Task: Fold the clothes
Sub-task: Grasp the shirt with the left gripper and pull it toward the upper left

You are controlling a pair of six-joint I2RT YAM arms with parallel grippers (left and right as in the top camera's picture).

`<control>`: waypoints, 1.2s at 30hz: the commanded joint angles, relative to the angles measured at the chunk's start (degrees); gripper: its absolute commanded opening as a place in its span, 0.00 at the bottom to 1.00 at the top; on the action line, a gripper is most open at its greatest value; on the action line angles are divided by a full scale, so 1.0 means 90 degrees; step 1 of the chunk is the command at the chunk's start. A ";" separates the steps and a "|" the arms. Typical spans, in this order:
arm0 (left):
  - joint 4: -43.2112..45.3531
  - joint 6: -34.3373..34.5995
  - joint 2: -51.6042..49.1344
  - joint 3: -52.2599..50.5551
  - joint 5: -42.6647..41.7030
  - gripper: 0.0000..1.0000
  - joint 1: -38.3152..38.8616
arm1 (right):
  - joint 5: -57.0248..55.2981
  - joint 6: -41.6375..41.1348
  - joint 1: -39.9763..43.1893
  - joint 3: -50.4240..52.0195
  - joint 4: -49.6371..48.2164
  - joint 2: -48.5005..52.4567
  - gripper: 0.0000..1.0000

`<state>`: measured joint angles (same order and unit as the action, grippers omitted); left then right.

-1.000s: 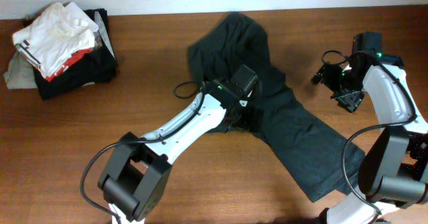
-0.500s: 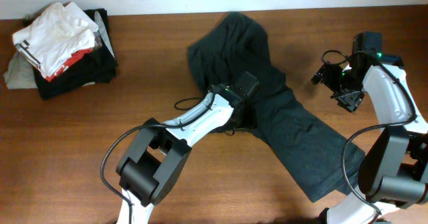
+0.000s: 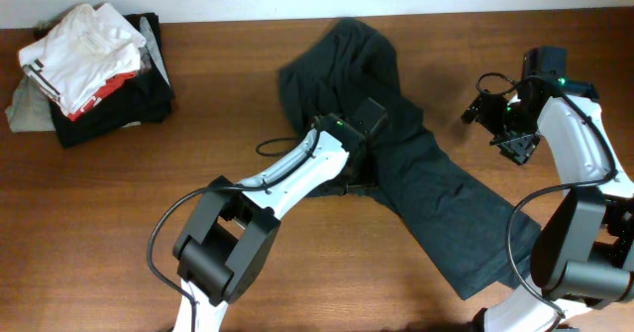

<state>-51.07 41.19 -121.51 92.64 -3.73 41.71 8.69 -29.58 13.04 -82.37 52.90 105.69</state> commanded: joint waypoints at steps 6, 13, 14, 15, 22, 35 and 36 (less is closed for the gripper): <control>0.0248 0.0092 -0.0119 0.0092 -0.0151 0.72 0.0389 | 0.0010 -0.0005 -0.0034 0.0012 0.0005 0.0024 0.99; 0.0291 0.0185 -0.0437 0.0097 0.0277 0.70 0.0372 | 0.0005 0.0019 -0.0034 0.0010 0.0002 0.0027 0.99; 0.0289 0.0182 -0.0437 0.0107 0.0401 0.67 0.0321 | -0.0039 0.0019 -0.0034 0.0012 0.0002 0.0027 0.99; 0.0287 0.0182 -0.0437 0.0107 0.0398 0.66 0.0282 | -0.0039 0.0017 -0.0034 0.0012 0.0002 0.0027 0.99; 0.0117 0.0034 -0.0425 0.0219 0.0393 0.64 0.0068 | -0.0039 0.0017 -0.0034 0.0012 -0.0024 0.0027 0.99; -0.0024 -0.0104 -0.0425 0.0304 0.0126 0.34 0.0073 | -0.0039 0.0017 -0.0034 0.0012 -0.0022 0.0061 0.99; -0.0022 -0.0104 -0.0425 0.0304 0.0032 0.33 0.0073 | -0.0039 0.0017 -0.0034 0.0012 -0.0022 0.0061 0.99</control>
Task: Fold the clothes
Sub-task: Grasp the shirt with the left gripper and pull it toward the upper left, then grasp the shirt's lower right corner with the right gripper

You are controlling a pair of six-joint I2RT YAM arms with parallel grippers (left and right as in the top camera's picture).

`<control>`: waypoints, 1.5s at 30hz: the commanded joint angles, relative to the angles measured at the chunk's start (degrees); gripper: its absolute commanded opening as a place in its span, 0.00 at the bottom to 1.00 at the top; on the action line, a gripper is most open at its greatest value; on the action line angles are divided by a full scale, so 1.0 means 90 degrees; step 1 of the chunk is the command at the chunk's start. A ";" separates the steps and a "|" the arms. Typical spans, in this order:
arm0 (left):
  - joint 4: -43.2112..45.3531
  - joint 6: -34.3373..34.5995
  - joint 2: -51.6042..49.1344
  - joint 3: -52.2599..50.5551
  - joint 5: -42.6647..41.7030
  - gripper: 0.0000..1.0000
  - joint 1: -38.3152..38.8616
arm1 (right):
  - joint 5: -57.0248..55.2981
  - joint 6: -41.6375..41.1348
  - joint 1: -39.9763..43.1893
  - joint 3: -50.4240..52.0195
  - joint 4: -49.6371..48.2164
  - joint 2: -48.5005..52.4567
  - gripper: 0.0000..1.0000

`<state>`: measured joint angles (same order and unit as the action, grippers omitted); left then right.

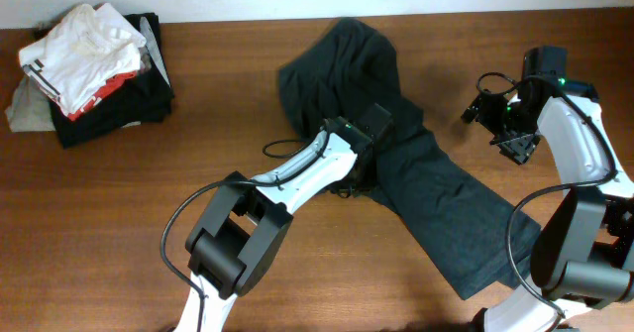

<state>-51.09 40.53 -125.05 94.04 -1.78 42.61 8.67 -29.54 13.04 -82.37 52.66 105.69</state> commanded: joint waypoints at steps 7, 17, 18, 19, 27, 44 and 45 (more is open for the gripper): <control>-0.0177 -0.0172 -0.0019 0.0291 -0.0204 0.12 -0.0027 | -0.0036 0.0015 -0.0034 0.0012 0.0002 0.0061 0.99; -0.1583 -0.0537 0.0015 0.1775 0.0940 0.01 -0.0209 | -0.0036 0.0015 -0.0034 0.0012 0.0002 0.0063 0.99; -0.1836 -0.0537 0.0015 0.2042 0.1137 0.01 -0.0374 | -0.0036 0.0015 -0.0034 0.0010 0.0002 0.0061 0.99; -0.2021 -0.0537 0.0017 0.2242 0.1258 0.01 -0.0551 | -0.0036 0.0012 -0.0034 0.0012 0.0002 0.0061 0.98; -0.2552 -0.0498 0.0015 0.2463 0.2059 0.01 -0.3412 | 0.0141 0.0126 -0.0036 0.0012 0.0102 0.0063 0.99; -0.2091 -0.0459 -0.0146 0.2018 0.2059 0.01 -0.4585 | -0.0522 0.1554 -0.4347 0.0056 0.3067 -0.0129 0.79; -0.2093 -0.0461 -0.0146 0.2018 0.2055 0.01 -0.4687 | -0.0520 0.1549 -0.4724 0.0187 0.3067 -0.0129 0.79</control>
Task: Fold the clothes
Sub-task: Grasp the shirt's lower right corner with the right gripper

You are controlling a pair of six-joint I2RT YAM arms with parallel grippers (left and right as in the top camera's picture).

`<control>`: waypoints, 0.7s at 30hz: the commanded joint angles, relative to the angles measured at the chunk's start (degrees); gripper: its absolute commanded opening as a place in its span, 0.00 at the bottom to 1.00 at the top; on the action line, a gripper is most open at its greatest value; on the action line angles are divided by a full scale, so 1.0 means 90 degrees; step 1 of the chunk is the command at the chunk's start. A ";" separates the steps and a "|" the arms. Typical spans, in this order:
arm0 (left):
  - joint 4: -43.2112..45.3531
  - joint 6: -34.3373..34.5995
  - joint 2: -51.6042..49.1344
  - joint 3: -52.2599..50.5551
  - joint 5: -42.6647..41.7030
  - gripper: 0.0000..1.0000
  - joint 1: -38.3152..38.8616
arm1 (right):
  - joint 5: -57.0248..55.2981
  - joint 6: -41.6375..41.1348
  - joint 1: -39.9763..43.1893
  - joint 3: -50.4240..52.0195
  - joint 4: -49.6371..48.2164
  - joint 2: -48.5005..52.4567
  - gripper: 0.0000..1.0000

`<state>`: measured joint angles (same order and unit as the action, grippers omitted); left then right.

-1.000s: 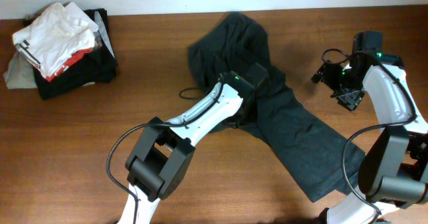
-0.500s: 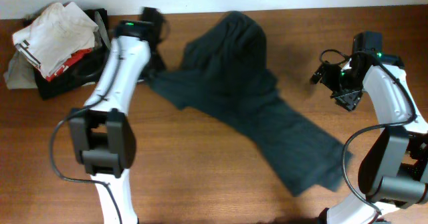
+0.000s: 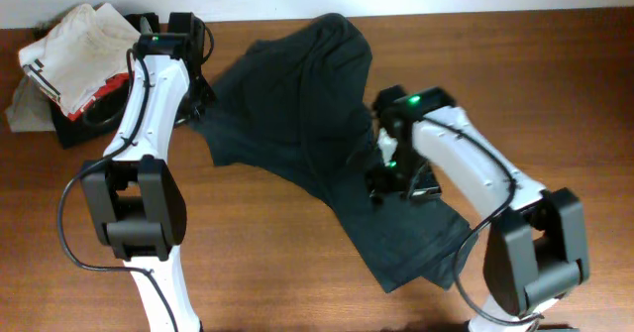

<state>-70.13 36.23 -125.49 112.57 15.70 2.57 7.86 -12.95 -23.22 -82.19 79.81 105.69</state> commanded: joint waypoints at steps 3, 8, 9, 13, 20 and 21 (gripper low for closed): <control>-0.0075 0.0017 -0.0097 -0.0041 0.0112 0.01 -0.0384 | -0.0563 -0.1010 -0.1715 0.0653 0.0017 -0.0129 0.79; -0.0070 0.0017 -0.0097 -0.0041 0.0112 0.01 -0.0386 | -0.0685 -0.1960 -0.2560 0.1452 -0.0376 -0.0129 0.79; -0.0073 0.0017 -0.0097 -0.0041 0.0109 0.01 -0.0389 | -0.0605 -0.1953 -0.2582 0.1622 -0.0588 -0.0129 0.79; -0.0070 0.0015 -0.0097 -0.0041 -0.0051 0.01 -0.0389 | -0.0449 -0.1950 -0.2579 0.2290 -0.1416 -0.0129 0.79; -0.0070 0.0015 -0.0097 -0.0041 -0.0051 0.01 -0.0386 | -0.0061 -0.1955 -0.2577 0.3058 -0.2164 -0.0126 0.67; -0.0070 0.0017 -0.0097 -0.0041 -0.0051 0.01 -0.0386 | -0.0034 -0.1960 -0.2569 0.3058 -0.2164 -0.0126 0.54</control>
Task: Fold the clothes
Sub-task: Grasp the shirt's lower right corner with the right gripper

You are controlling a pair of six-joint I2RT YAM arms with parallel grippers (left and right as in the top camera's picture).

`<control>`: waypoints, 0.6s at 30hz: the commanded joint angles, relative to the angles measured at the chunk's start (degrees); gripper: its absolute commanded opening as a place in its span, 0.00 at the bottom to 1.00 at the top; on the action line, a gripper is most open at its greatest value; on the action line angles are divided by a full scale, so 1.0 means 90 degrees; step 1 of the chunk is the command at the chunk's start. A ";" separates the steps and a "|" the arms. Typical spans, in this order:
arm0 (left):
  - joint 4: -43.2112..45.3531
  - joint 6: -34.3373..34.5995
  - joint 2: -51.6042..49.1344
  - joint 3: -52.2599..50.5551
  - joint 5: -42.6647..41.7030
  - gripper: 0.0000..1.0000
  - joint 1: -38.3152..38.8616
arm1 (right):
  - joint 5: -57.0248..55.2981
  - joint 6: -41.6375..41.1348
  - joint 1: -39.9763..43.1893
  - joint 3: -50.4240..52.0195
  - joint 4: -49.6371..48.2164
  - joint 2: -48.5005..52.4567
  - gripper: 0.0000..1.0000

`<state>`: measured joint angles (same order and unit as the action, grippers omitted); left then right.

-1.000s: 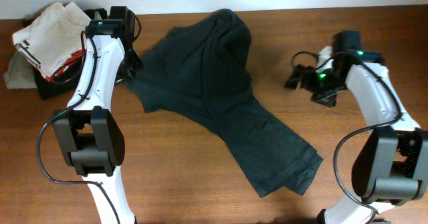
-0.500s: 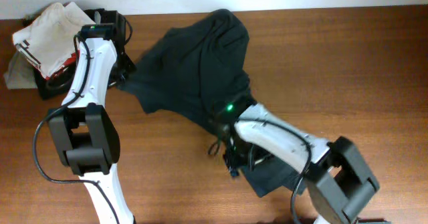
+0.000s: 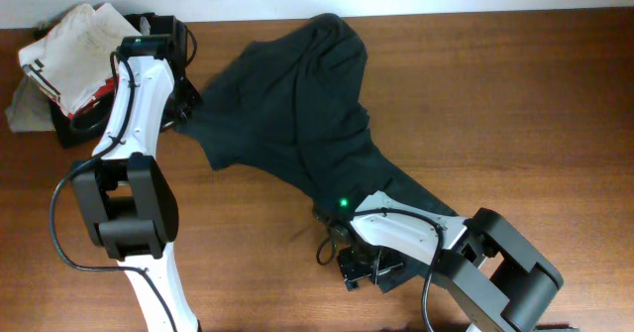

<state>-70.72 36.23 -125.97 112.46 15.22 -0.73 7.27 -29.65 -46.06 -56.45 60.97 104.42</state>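
Note:
A dark garment (image 3: 297, 114) lies spread over the table from the back middle down to the front right. My left gripper (image 3: 181, 114) is at its left corner, which is drawn to a point there; the gripper looks shut on the cloth. My right gripper (image 3: 362, 268) sits on the garment's narrow front end, with its arm (image 3: 416, 235) lying low across the cloth. Its fingers are hidden against the dark fabric.
A pile of folded clothes (image 3: 74, 59), white, red and black, stands at the back left corner, close to my left arm (image 3: 139, 84). Bare wooden table (image 3: 535, 104) shows to the right of the garment and along the front left.
My right gripper has moved from the garment's right middle to its front end. The left gripper and the left corner of the cloth have shifted slightly further left.
The garment lay as a long strip with my left gripper on its middle and the right arm off at the back right. Later the left gripper held its left corner near the pile, the cloth spread wide. The right gripper was on its middle, now on the front end.

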 commanded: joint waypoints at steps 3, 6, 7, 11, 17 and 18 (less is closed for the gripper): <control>-0.0007 0.0017 -0.0044 -0.0029 0.0002 0.01 -0.0019 | 0.0085 -0.0151 0.0172 0.0194 -0.0061 0.0015 0.38; -0.0032 0.0015 -0.0044 -0.0032 0.0002 0.01 -0.0019 | 0.0172 -0.0216 0.0823 0.0194 0.0036 0.0015 0.04; -0.0032 0.0015 -0.0044 -0.0034 0.0002 0.01 -0.0019 | 0.0172 -0.0265 0.1044 0.0194 0.0039 0.0012 0.04; -0.0056 0.0015 -0.0044 -0.0036 0.0002 0.02 -0.0019 | 0.0112 -0.0202 0.1593 -0.0163 0.0452 -0.0032 0.04; -0.0056 0.0017 -0.0046 -0.0036 0.0002 0.02 -0.0019 | 0.0119 0.0692 0.2637 -0.1768 0.1338 -0.0699 0.04; -0.0056 0.0017 -0.0046 -0.0036 0.0002 0.02 -0.0019 | 0.0119 0.0833 0.2851 -0.1967 0.1396 -0.0724 0.04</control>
<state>-71.16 36.23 -125.97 112.38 15.00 -0.73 9.50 -26.33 -25.56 -68.36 72.66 101.16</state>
